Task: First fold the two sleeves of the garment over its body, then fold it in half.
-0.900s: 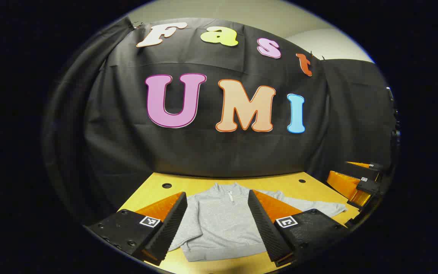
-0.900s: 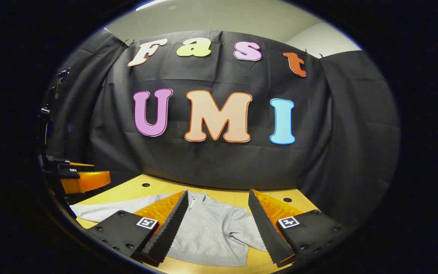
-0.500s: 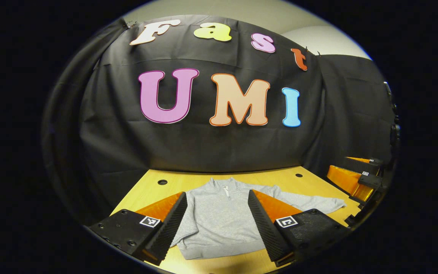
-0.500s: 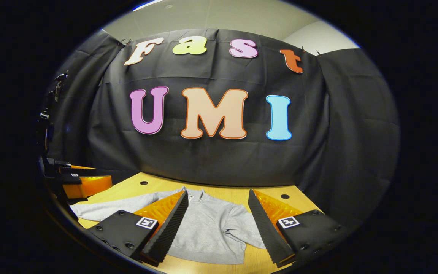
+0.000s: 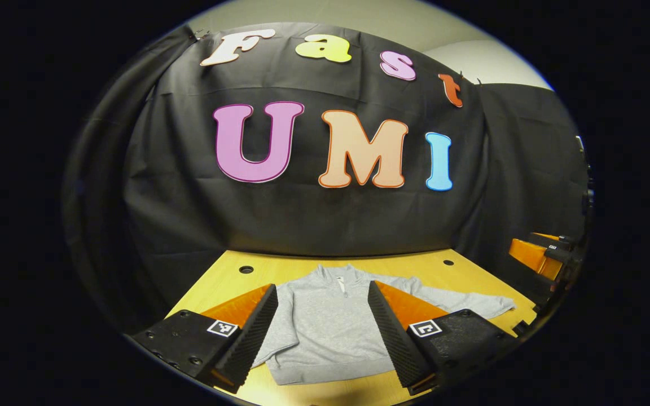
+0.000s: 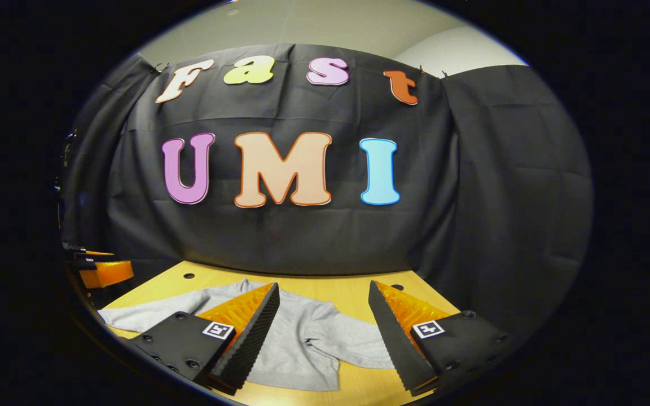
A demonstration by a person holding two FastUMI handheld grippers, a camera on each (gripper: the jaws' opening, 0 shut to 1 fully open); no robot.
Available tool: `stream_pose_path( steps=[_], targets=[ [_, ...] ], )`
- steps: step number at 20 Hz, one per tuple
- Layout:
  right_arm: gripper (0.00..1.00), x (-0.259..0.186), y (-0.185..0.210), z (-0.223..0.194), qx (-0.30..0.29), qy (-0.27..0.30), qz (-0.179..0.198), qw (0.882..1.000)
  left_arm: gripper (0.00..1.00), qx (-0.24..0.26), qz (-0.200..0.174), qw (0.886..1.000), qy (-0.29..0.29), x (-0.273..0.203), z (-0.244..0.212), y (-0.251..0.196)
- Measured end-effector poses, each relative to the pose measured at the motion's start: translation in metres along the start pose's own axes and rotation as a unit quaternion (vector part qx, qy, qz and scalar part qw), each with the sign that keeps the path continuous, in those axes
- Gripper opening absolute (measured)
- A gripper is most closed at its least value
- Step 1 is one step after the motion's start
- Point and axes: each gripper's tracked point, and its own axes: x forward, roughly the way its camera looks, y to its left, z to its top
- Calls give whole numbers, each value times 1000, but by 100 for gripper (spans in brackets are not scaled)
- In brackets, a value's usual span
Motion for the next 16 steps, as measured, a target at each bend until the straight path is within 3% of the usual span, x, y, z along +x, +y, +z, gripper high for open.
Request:
stream_pose_path(
  steps=[4,8,11,16],
  targets=[
    [100,6,-34,-6,-10,2,-29,1000,94,-9,15,1000,4,-4,-4,8],
    [99,16,-94,-23,-5,12,-82,997,94,-11,35,999,9,-6,-8,19],
    [97,19,-147,-52,-8,34,-127,991,94,-17,44,999,13,-8,-9,22],
    [100,24,-214,-113,21,90,-161,983,94,-29,53,998,11,-3,-11,20]
  ],
)
